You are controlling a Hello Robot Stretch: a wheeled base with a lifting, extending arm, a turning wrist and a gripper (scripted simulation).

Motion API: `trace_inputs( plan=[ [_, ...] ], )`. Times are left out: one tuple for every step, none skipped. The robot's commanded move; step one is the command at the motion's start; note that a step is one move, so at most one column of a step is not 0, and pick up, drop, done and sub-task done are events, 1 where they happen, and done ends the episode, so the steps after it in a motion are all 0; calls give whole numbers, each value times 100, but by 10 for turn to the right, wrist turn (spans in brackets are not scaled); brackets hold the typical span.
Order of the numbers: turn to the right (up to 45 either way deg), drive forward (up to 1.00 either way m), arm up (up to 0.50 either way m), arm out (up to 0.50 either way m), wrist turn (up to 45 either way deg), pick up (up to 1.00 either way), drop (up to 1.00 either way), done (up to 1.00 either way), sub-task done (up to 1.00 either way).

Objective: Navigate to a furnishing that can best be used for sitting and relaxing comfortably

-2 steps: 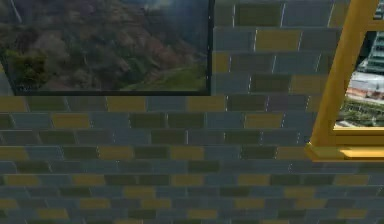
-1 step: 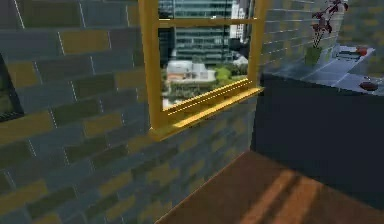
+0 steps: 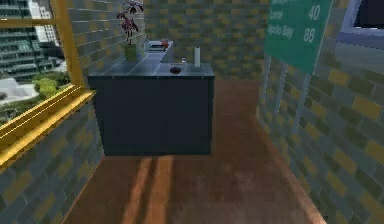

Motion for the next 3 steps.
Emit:
trace_inputs(
  plan=[
    [90,0,0,0,0,0,0,0,0],
    [0,100,0,0,0,0,0,0,0],
    [0,100,0,0,0,0,0,0,0]
  ],
)
